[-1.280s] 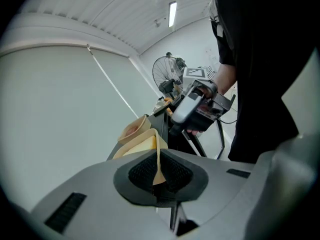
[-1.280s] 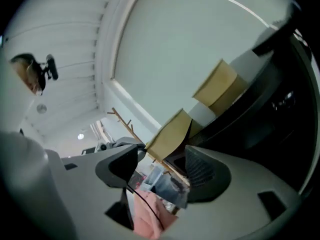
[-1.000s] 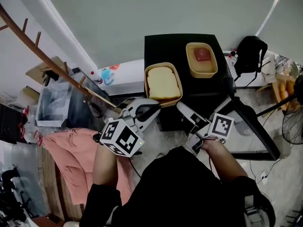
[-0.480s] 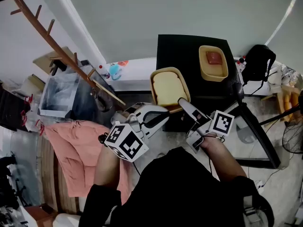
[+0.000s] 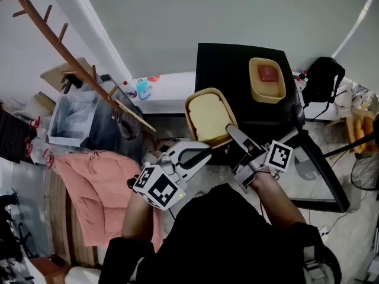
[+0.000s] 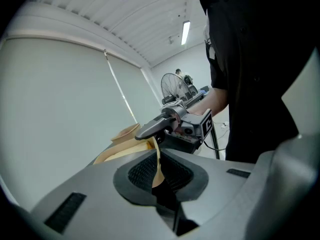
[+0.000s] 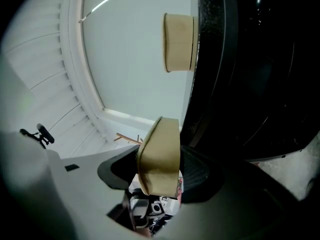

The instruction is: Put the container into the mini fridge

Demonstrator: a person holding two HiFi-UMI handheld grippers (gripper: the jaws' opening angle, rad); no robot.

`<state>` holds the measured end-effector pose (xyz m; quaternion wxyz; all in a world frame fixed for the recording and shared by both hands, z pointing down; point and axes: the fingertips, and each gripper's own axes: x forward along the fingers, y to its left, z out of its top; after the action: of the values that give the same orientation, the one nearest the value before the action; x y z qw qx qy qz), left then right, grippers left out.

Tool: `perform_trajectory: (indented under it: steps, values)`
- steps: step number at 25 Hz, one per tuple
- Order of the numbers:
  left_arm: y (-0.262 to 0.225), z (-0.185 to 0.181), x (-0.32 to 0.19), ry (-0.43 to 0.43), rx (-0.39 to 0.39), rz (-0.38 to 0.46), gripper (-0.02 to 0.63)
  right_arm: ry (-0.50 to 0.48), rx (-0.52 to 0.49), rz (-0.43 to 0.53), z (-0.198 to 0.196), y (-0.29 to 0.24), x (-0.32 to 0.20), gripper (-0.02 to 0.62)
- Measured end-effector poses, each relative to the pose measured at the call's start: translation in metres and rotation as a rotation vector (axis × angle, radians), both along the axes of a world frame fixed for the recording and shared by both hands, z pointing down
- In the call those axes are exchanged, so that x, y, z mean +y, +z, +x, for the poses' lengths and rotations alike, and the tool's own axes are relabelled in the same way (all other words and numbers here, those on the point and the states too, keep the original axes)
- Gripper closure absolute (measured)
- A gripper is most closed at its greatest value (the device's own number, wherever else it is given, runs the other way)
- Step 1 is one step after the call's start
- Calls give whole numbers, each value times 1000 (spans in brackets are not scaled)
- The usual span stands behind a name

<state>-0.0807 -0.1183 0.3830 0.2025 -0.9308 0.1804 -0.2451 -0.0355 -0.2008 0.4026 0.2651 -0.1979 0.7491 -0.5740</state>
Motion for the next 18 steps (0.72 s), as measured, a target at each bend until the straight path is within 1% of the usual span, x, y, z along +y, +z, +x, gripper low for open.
perform_trajectory:
  steps: [5, 7, 10, 11, 14, 15, 18]
  values:
    - [1, -2, 9, -48, 114, -44, 568, -4, -37, 0, 3, 1, 7, 348]
    - [-1, -5, 14, -68, 178, -52, 561, -4, -52, -4, 5, 3, 11, 351]
    - [-8, -17, 20, -63, 278, -59, 560, -11, -73, 7, 5, 2, 17, 354]
    - [-8, -24, 21, -69, 317, -84, 560, -15, -75, 17, 4, 0, 20, 354]
    - [-7, -44, 23, -170, 509, -254, 552, -29, -78, 35, 3, -1, 30, 356]
    - [-5, -50, 23, -193, 544, -281, 552, -34, -86, 31, 4, 0, 32, 356]
    - [4, -64, 23, -235, 580, -313, 552, -45, -125, 10, 4, 5, 40, 356]
